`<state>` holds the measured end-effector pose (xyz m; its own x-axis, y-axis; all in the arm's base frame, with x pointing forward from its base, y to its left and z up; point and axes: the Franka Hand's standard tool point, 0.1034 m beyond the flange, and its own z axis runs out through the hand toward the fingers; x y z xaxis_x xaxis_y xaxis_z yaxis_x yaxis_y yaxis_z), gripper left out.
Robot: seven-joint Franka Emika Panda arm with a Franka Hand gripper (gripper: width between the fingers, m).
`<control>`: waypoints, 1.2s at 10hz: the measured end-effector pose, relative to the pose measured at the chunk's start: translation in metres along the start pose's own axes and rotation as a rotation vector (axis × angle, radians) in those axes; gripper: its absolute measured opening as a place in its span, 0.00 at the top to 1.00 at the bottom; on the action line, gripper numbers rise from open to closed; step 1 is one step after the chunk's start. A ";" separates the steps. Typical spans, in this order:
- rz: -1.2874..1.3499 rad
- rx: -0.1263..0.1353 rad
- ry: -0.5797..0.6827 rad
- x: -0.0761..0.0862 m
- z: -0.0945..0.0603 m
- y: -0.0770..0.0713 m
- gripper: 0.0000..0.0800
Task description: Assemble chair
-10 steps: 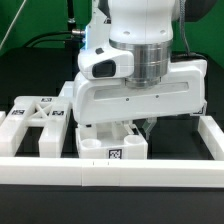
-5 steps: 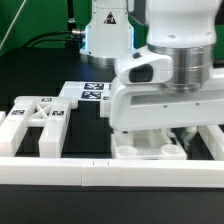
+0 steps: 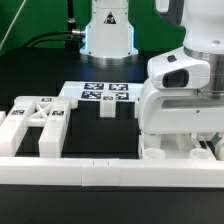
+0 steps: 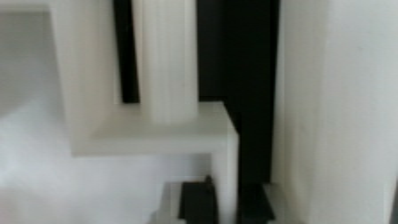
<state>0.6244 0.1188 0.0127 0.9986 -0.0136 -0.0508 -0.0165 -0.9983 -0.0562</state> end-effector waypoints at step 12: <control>-0.048 -0.008 0.020 -0.031 -0.066 0.039 0.19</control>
Offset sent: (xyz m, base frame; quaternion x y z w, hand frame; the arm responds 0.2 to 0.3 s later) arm 0.0000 0.0000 0.0000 0.0000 0.0000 0.0000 1.0000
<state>0.5960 0.0767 0.0782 0.9991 0.0329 -0.0279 0.0315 -0.9982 -0.0502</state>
